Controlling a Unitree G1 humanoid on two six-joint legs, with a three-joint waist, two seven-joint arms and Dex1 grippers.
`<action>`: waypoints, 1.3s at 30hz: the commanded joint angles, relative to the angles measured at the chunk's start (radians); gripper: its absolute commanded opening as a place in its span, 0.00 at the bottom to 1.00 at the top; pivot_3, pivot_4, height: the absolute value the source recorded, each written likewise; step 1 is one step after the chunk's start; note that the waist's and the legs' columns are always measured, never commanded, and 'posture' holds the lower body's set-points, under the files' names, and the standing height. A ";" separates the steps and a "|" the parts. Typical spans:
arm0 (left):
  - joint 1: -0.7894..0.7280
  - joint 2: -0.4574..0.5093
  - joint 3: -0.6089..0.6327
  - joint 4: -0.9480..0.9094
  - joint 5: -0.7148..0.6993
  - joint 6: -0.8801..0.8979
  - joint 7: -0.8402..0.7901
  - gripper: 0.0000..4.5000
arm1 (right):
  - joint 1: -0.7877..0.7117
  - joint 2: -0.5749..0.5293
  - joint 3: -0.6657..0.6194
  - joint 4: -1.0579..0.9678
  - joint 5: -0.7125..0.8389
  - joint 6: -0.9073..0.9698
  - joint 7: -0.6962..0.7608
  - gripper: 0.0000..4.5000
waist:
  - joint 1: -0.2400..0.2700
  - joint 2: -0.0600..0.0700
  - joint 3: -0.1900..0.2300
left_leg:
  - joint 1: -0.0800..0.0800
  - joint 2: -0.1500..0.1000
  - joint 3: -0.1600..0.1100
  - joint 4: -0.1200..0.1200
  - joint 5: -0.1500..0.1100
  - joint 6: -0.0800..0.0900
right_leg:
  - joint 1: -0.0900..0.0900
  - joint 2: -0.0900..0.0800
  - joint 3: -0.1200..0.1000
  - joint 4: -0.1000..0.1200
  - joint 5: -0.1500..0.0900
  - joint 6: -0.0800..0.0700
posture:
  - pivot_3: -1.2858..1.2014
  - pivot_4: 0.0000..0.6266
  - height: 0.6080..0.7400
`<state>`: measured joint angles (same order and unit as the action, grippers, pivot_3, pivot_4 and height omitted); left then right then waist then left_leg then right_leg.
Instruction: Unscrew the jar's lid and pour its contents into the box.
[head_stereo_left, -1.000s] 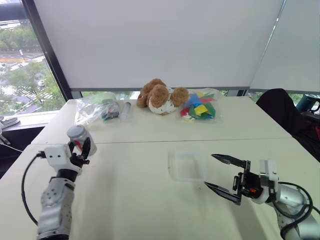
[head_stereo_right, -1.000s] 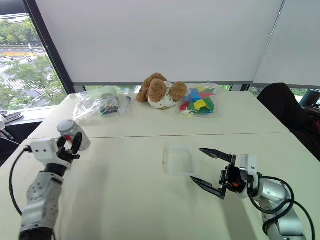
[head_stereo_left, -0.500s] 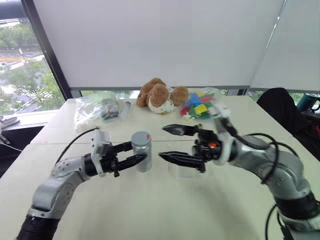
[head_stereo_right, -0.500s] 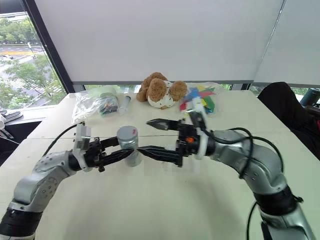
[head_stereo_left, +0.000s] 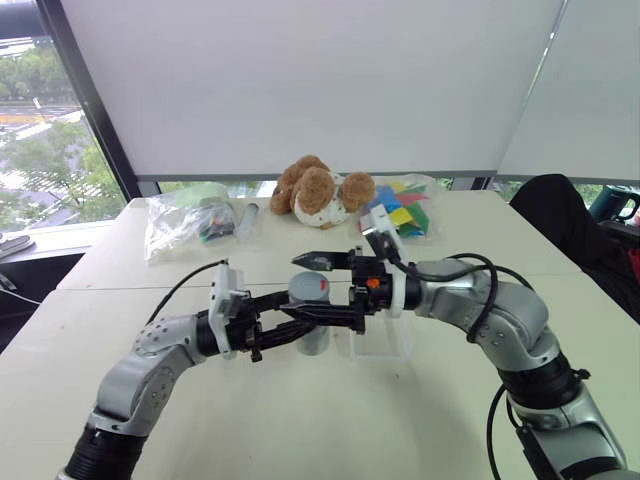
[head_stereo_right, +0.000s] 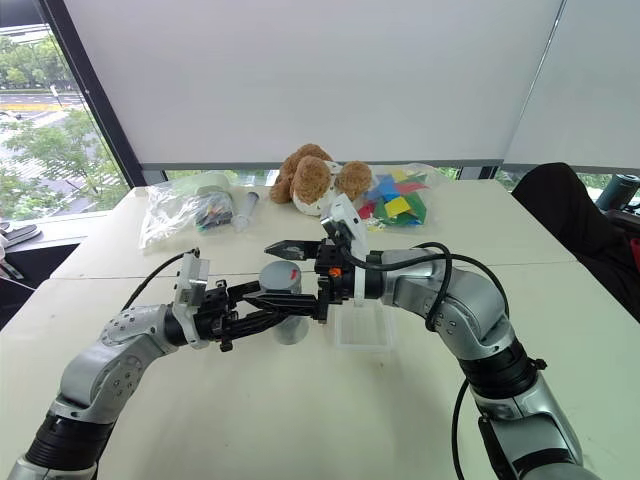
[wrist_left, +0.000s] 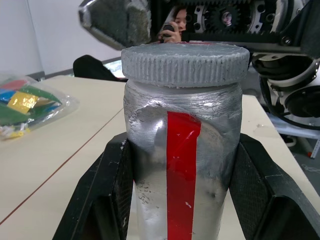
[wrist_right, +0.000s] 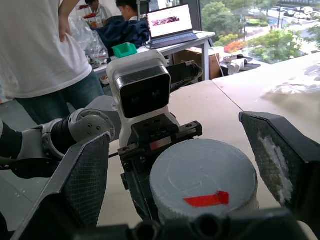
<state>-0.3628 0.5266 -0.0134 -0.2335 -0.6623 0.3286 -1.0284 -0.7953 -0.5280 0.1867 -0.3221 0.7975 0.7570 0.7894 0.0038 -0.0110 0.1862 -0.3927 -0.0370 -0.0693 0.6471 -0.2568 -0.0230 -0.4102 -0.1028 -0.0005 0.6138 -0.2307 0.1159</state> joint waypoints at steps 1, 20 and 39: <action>0.001 -0.007 0.008 -0.038 0.003 -0.011 -0.001 0.45 | -0.019 0.020 -0.016 -0.012 -0.019 -0.014 0.018 1.00 | 0.000 0.000 0.000 | 0.000 0.000 0.000 0.000 0.000 0.000 | 0.000 0.000 0.000 0.000 0.000 0.000 | 0.52 0.24 1.00; -0.022 0.013 -0.037 -0.076 -0.054 0.026 -0.164 0.45 | -0.064 -0.092 0.003 0.105 -0.033 -0.114 0.555 0.51 | -0.011 0.000 0.000 | 0.000 0.000 0.003 0.000 0.000 0.000 | 0.000 0.000 0.000 0.000 0.000 0.000 | 0.52 0.24 1.00; 0.021 -0.023 0.046 -0.025 -0.014 -0.004 -0.051 0.45 | -0.036 -0.074 -0.137 0.100 -0.003 -0.021 0.409 0.99 | -0.012 0.000 0.001 | 0.000 0.000 -0.003 -0.001 0.000 0.000 | 0.000 0.000 -0.001 0.001 0.000 0.001 | 0.52 0.24 1.00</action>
<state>-0.3484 0.5145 -0.0030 -0.2751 -0.7032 0.3742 -1.1108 -0.8414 -0.5863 0.0722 -0.1753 0.7730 0.7056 1.2222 -0.0078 -0.0108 0.1869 -0.3927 -0.0368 -0.0721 0.6465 -0.2568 -0.0232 -0.4103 -0.1029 -0.0011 0.6143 -0.2303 0.1168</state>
